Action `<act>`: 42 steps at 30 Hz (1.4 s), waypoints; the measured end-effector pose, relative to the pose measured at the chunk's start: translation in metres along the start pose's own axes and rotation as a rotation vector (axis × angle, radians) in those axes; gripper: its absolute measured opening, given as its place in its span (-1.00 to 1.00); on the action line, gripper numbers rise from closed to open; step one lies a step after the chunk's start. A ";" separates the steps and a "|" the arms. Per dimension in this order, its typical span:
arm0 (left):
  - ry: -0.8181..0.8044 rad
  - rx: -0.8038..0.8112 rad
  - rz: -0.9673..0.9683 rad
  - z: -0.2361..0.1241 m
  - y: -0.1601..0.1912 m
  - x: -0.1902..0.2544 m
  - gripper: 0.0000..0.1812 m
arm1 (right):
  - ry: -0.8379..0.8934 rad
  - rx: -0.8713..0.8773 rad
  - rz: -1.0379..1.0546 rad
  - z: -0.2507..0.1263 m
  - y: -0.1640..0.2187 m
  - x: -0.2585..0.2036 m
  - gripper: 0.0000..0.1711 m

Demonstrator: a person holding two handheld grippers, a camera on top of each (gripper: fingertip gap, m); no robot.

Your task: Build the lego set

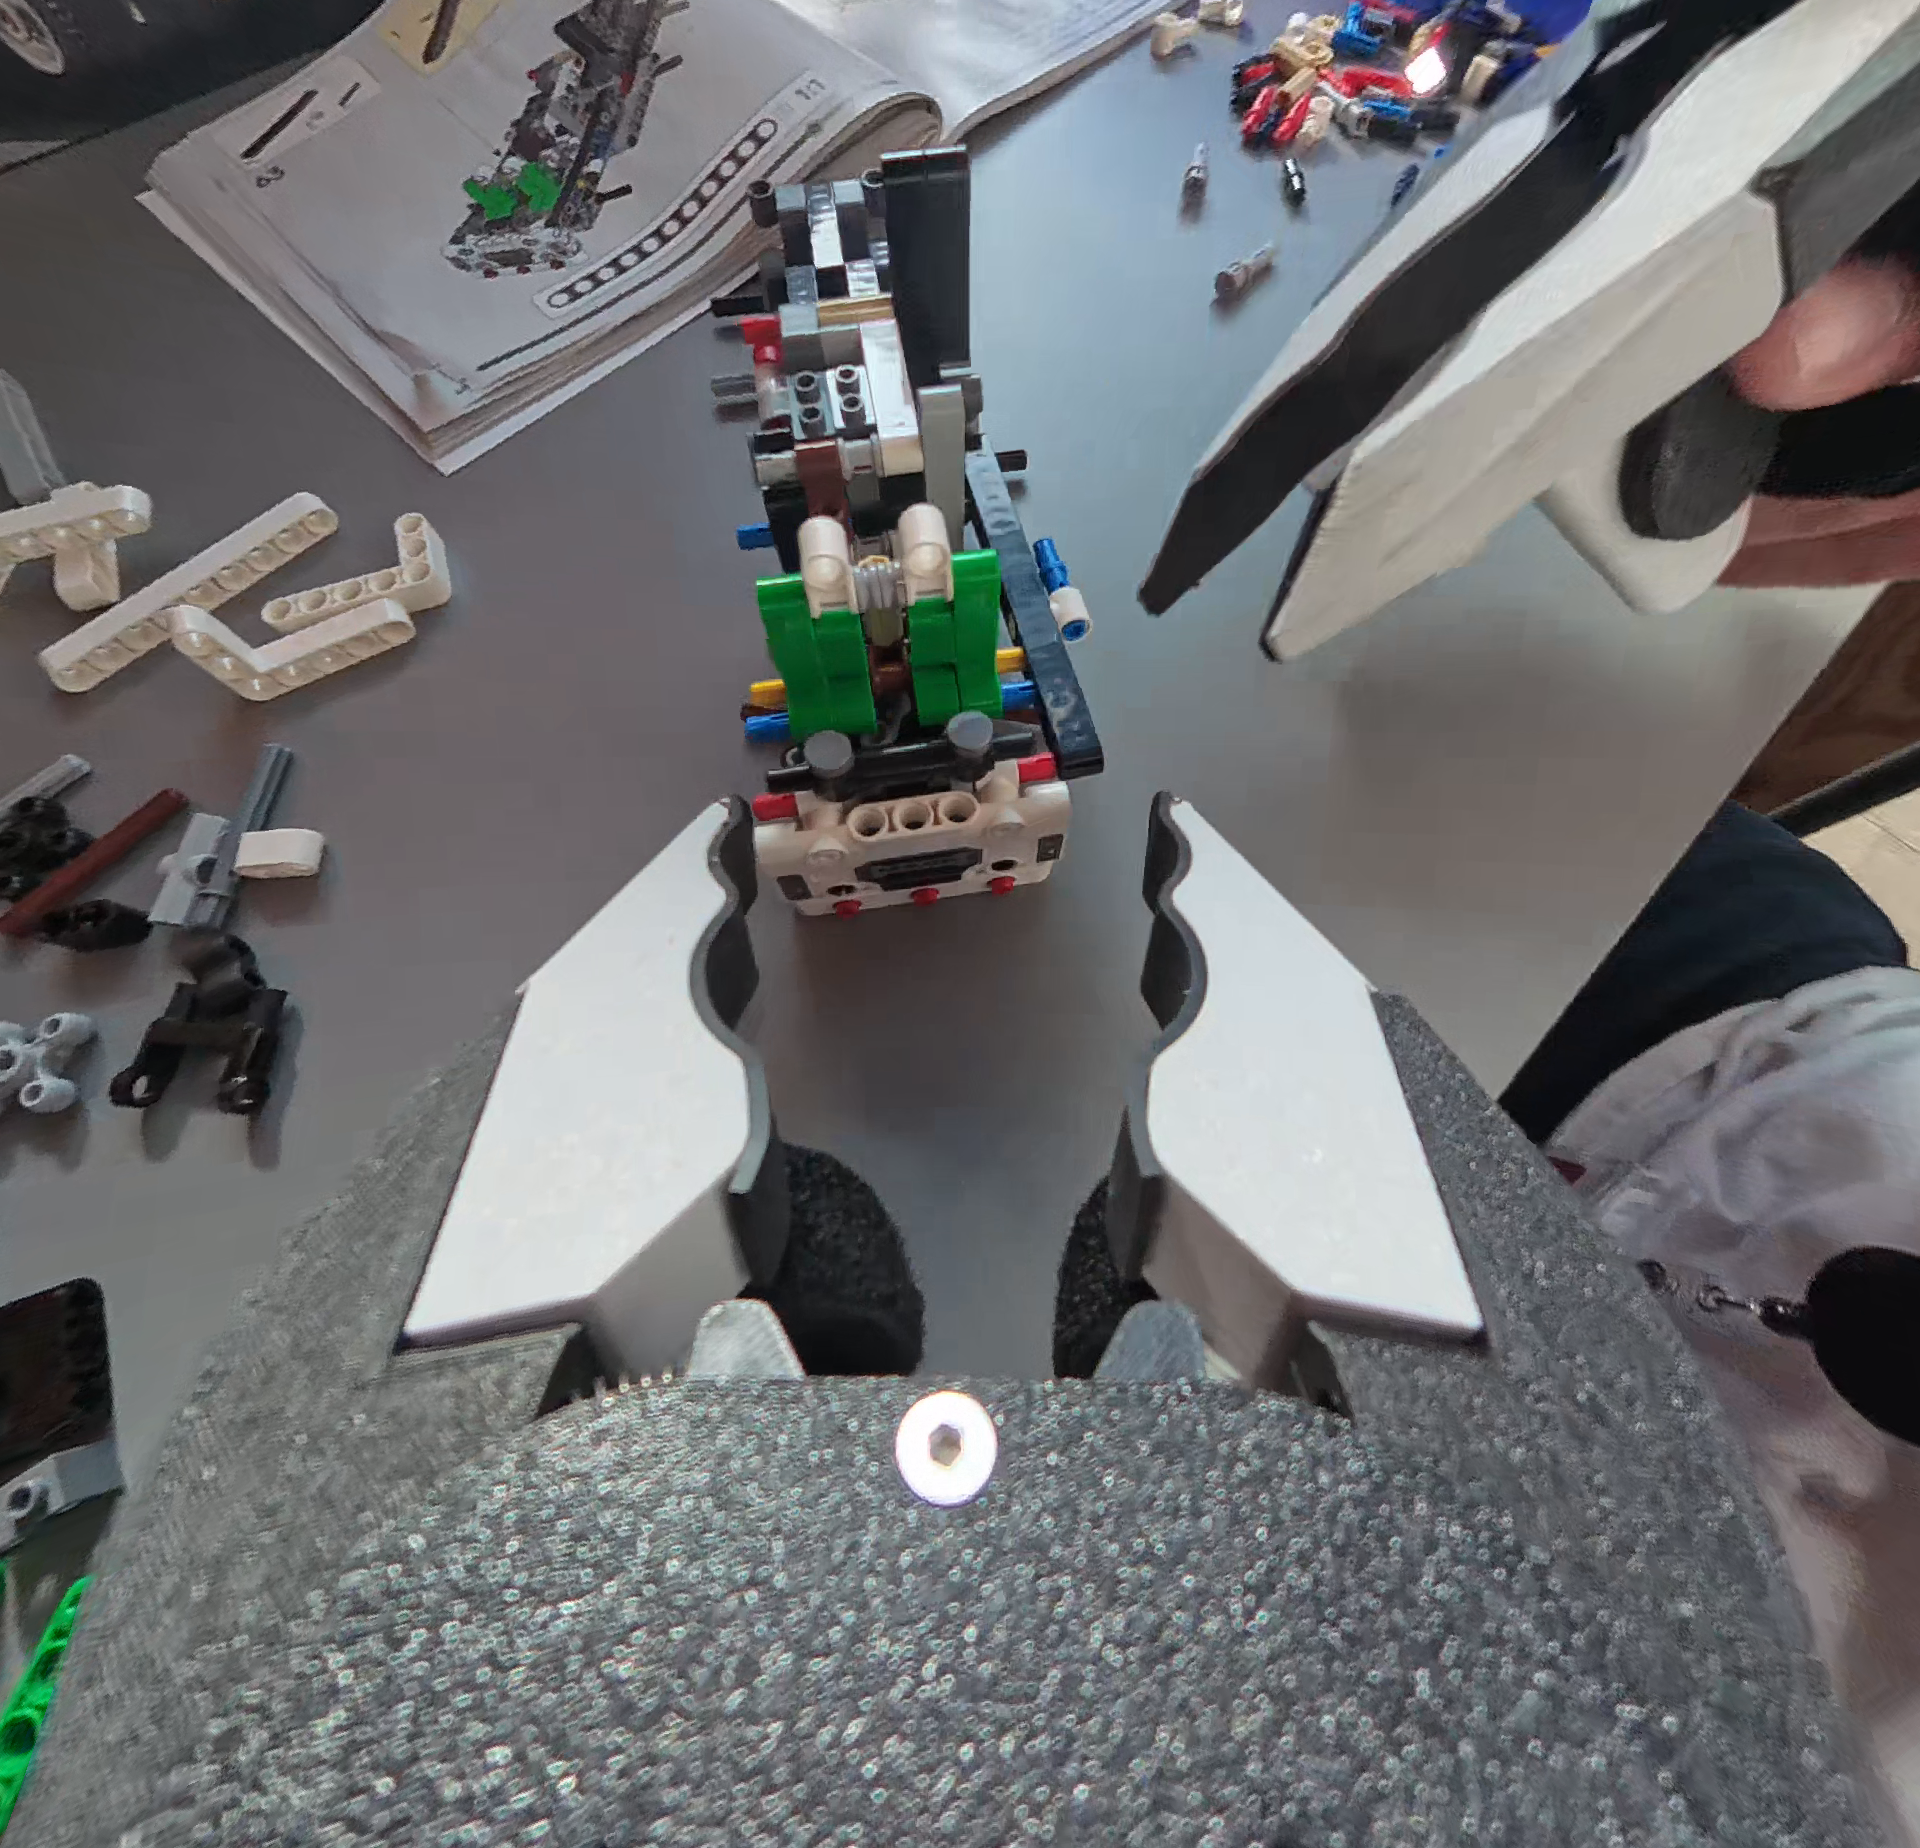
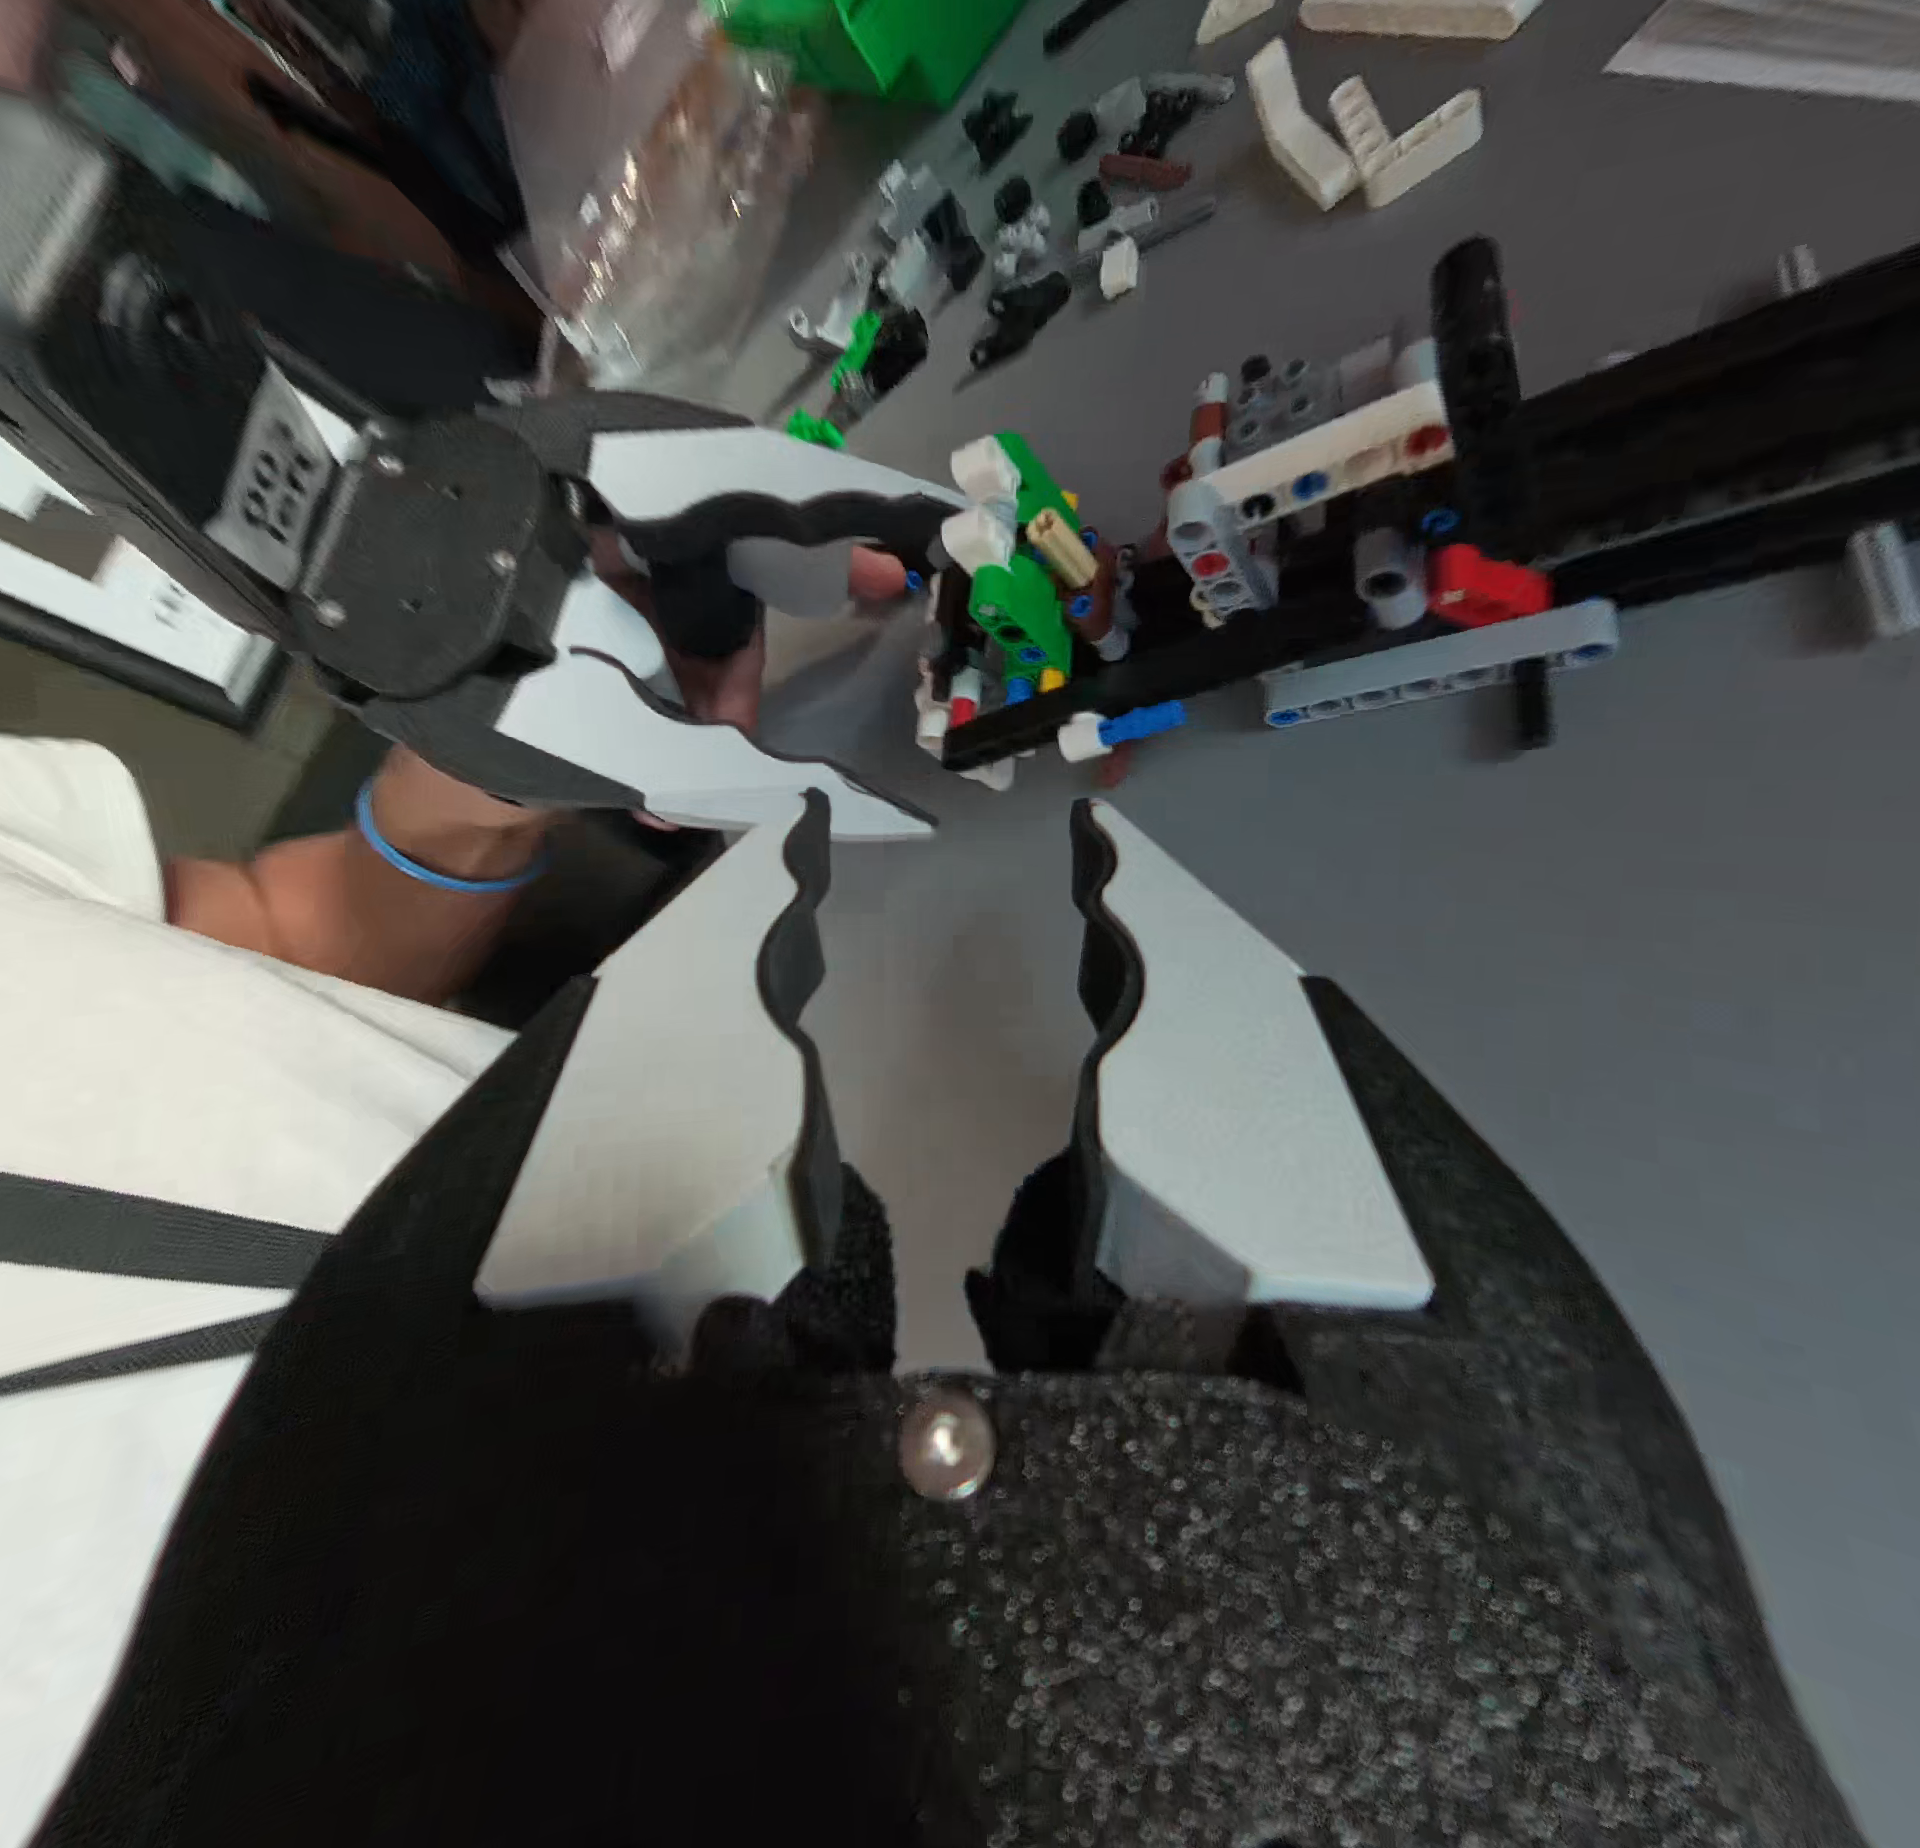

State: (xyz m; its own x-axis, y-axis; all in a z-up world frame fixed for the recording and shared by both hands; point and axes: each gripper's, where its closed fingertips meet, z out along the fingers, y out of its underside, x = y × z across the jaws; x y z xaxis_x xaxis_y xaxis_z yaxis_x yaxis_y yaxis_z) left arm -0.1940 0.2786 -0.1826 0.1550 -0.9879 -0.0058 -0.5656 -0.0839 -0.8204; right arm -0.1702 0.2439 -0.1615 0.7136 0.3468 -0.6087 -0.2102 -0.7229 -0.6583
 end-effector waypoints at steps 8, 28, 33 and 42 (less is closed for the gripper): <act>0.119 -0.061 0.234 -0.003 0.003 -0.008 -0.38 | 0.050 0.135 0.261 0.016 -0.001 0.009 -0.61; 0.009 -0.028 0.221 0.009 -0.001 -0.009 -0.50 | 0.009 0.229 0.490 0.019 -0.003 0.020 -0.92; -0.049 -0.022 0.183 0.012 -0.003 -0.006 -0.53 | 0.006 0.267 0.515 0.014 -0.007 0.024 -0.91; -0.094 -0.022 0.131 0.015 -0.005 0.003 -0.53 | 0.067 0.278 0.489 0.007 0.000 0.026 -0.92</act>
State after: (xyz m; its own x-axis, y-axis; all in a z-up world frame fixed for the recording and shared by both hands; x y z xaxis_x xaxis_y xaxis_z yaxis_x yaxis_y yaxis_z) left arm -0.1781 0.2785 -0.1869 0.1537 -0.9740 -0.1664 -0.6035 0.0409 -0.7963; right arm -0.1566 0.2575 -0.1806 0.5277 -0.0343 -0.8487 -0.6889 -0.6018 -0.4040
